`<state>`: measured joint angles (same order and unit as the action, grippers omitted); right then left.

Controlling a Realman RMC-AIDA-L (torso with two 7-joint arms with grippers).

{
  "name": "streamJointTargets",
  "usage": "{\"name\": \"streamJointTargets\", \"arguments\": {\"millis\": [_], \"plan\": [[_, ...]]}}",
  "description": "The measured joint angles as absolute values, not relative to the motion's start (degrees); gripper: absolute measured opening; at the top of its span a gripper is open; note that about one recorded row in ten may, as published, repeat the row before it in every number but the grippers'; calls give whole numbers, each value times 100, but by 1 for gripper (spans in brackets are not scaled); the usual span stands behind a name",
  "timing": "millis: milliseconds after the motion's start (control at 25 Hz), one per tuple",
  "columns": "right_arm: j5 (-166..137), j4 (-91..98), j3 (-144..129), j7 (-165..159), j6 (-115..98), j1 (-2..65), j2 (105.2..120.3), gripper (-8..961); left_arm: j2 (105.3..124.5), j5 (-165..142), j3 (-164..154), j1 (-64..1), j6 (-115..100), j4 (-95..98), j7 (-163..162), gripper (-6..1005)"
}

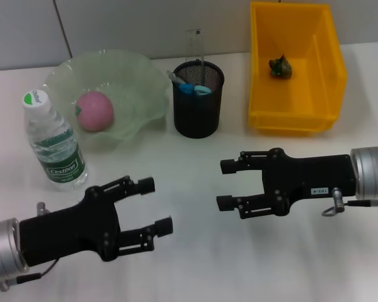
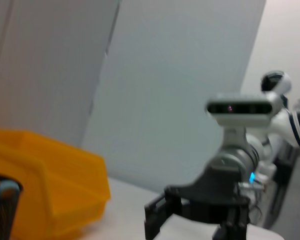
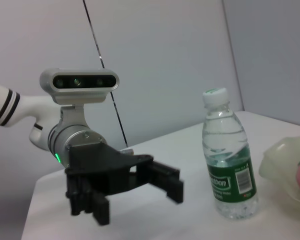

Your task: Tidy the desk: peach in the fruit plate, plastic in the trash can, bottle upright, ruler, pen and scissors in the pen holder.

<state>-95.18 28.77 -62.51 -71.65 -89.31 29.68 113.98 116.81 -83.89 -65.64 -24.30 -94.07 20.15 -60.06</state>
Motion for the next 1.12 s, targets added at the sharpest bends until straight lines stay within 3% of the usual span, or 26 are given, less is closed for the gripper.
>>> {"name": "streamJointTargets", "arguments": {"millis": [480, 1120], "plan": [[-10421, 3026, -5681, -7198, -9041, 2758, 11400, 768, 11735, -8786, -6598, -2504, -8985, 2222, -6090, 844], [-10476, 2999, -5662, -7161, -9004, 2714, 11495, 768, 11579, -8865, -6600, -2524, -9215, 2413, -6486, 844]]}}
